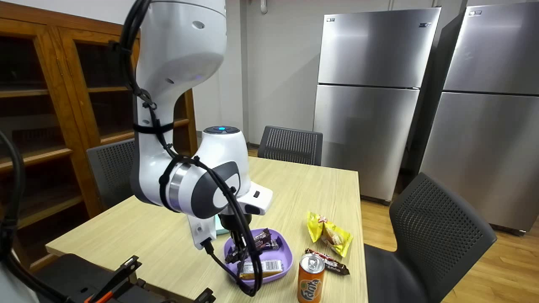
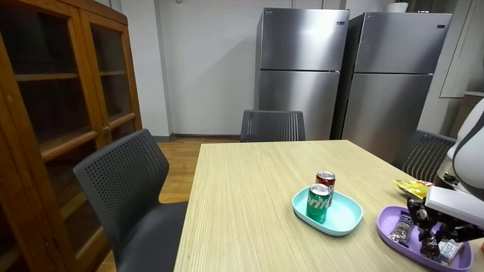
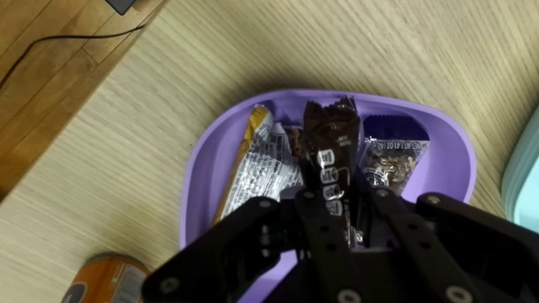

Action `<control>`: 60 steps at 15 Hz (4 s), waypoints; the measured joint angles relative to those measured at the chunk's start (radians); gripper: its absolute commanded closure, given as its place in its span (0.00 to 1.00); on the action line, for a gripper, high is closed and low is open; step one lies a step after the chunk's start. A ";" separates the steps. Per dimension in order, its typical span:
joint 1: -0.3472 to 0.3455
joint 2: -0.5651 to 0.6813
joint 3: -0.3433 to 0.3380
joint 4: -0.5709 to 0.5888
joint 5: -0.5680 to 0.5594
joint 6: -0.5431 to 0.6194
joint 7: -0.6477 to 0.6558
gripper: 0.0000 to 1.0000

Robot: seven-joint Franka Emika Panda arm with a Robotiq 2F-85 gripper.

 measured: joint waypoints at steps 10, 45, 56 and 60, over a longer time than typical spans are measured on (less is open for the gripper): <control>-0.080 0.018 0.167 0.023 0.265 0.000 -0.128 0.26; 0.378 -0.166 -0.128 0.021 0.228 -0.338 -0.280 0.00; 0.387 -0.207 -0.354 0.000 0.176 -0.338 -0.280 0.00; 0.312 -0.254 -0.329 0.000 0.239 -0.339 -0.284 0.00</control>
